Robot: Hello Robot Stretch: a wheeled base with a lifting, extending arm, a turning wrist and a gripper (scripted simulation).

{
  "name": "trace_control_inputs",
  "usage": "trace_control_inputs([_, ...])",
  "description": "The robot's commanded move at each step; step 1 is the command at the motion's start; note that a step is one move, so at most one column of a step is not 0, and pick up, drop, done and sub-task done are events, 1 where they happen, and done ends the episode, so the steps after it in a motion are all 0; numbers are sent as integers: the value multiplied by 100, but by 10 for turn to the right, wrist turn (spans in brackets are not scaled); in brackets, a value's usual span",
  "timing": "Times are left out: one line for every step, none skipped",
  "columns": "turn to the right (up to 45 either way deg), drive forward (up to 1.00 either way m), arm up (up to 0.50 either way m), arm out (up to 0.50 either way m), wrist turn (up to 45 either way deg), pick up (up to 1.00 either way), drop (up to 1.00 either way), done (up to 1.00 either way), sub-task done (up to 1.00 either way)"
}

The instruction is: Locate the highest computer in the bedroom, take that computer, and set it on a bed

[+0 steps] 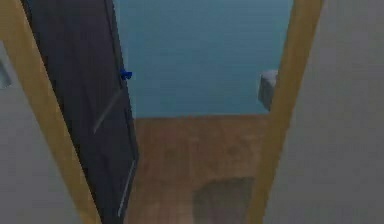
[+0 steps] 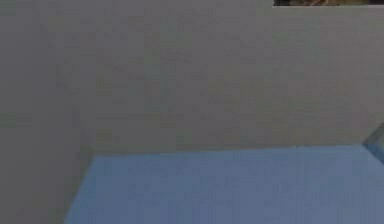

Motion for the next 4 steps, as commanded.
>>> trace_control_inputs([0, 100, 0, 0, 0, 0, 0, 0, 0])
trace_control_inputs([-270, 0, 0, 0, 0, 0, 0, 0, 0])
trace_control_inputs([0, 10, 0, 0, 0, 0, 0, 0, 0])
trace_control_inputs([210, 0, 0, 0, 0, 0, 0, 0, 0])
